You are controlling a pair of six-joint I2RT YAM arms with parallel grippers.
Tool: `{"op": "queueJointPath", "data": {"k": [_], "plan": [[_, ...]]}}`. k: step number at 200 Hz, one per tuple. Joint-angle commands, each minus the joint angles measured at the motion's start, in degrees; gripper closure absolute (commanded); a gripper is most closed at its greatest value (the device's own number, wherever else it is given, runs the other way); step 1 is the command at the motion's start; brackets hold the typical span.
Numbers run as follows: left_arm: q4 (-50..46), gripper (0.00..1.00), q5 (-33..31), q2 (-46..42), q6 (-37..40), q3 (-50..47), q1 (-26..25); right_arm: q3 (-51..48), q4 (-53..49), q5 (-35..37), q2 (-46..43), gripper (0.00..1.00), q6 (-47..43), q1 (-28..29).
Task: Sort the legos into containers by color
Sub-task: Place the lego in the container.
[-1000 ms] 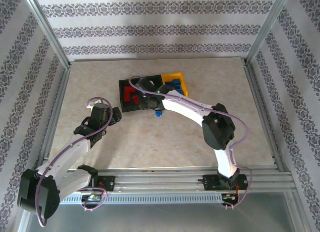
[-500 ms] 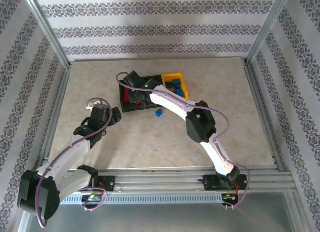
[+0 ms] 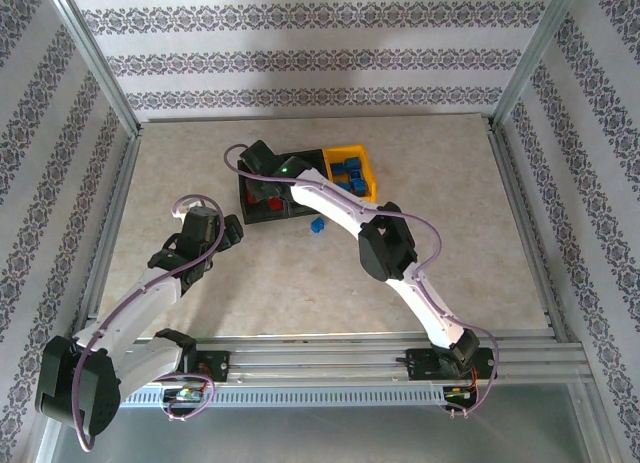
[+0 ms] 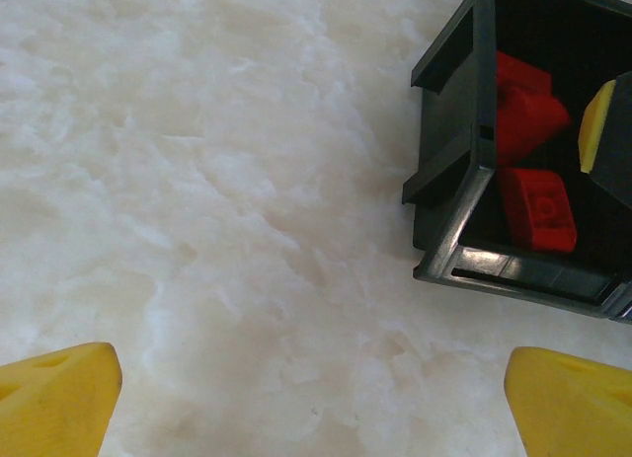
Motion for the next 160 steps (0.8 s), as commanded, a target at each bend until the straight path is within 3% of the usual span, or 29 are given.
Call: {"op": "queueJointPath", "data": {"k": [1,64,119,160], "plan": [[0.56,0.00,0.05,-0.05,-0.29,-0.33,0.97,2.91,-1.62,1.25,0.48,0.47,-1.25,-0.77],[-0.06,0.00,-0.70,-0.93,-0.03,-0.15,1.08,0.85,-2.15,1.43,-4.55,0.39,-0.75,-0.48],[-0.22,0.00,-0.98,-1.25,0.17,-0.14,1.25,-9.86,-1.56,3.46,-14.18,0.29,3.83,0.36],[0.00,0.00,-0.90,-1.63,0.08,-0.41,1.51,-26.34,2.36,5.25,-24.59,0.06,10.58,0.88]]}}
